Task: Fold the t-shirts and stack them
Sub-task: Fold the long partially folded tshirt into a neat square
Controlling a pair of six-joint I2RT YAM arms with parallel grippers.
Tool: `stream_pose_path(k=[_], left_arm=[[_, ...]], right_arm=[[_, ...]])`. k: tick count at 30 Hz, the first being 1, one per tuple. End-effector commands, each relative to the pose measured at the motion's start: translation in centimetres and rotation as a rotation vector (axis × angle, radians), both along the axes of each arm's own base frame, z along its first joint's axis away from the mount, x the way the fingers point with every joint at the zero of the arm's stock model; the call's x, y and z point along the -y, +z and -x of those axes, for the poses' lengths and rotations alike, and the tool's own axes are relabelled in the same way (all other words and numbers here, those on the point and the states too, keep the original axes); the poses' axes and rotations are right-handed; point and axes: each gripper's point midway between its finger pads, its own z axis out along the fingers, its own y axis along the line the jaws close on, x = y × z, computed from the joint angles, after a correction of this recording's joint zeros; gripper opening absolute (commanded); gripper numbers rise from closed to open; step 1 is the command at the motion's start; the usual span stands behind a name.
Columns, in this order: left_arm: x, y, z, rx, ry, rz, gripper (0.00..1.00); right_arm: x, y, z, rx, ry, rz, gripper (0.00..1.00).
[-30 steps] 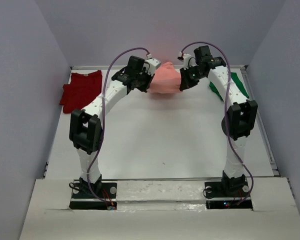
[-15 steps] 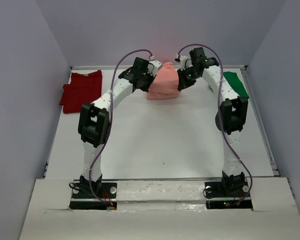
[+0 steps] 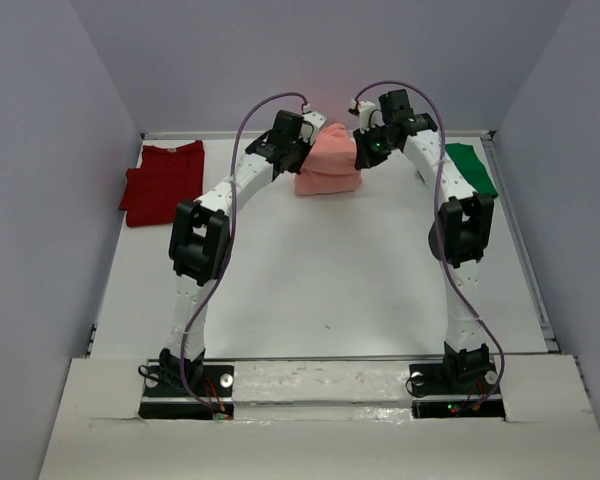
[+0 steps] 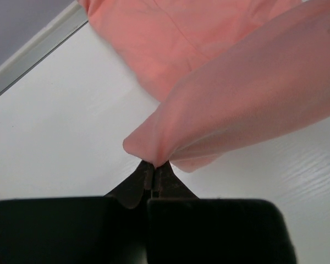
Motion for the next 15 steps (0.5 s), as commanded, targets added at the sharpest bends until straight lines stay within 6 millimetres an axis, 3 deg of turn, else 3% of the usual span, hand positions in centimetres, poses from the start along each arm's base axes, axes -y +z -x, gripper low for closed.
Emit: stream_pose_path(k=[1,15], left_arm=[[-1.0,2.6,-2.7,0.119,0.067,-0.026,0.0],[-1.0,2.6,-5.3,0.243,0.154,-0.09,0.0]], right_arm=[[0.3,0.7,-2.8,0.128,0.006,0.021,0.0],[-0.5,-2.3,-6.3,0.215,0.038,0.028,0.0]])
